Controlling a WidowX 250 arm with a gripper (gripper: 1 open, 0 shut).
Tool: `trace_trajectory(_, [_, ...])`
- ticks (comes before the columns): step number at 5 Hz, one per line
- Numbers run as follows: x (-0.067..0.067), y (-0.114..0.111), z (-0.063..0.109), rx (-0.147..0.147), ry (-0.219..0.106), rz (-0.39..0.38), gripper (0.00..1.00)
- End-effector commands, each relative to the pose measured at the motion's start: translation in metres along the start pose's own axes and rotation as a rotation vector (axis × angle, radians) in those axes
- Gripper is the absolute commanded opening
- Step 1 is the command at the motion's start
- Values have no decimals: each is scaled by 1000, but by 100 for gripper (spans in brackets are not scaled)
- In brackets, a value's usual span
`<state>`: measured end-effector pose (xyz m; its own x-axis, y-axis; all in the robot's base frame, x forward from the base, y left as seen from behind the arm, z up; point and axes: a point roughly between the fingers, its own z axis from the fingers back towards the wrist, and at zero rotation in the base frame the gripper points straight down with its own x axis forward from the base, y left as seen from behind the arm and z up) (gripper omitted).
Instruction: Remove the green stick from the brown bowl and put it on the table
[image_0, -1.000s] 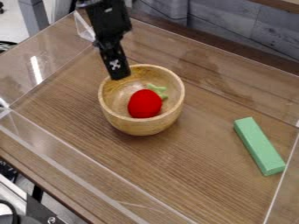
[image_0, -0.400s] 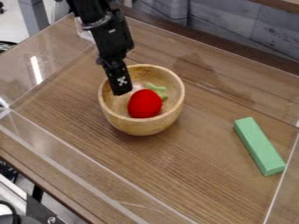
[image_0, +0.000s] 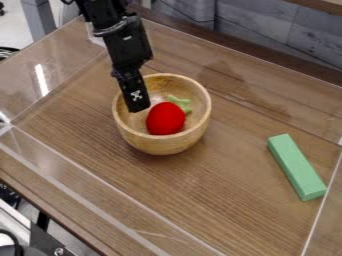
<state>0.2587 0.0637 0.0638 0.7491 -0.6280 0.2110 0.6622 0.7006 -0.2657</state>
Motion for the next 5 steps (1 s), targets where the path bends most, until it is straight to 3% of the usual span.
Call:
trace_trajectory(1, [-7,-9,9,7,27,-160,100])
trace_trajectory(2, [-24,-20,-2,-61,98,-332,100])
trace_trajectory(3, [-34,-30,-7,-82,113,-365,0])
trace_trajectory(5, [-48,-25,-11,-94,113,-312,0])
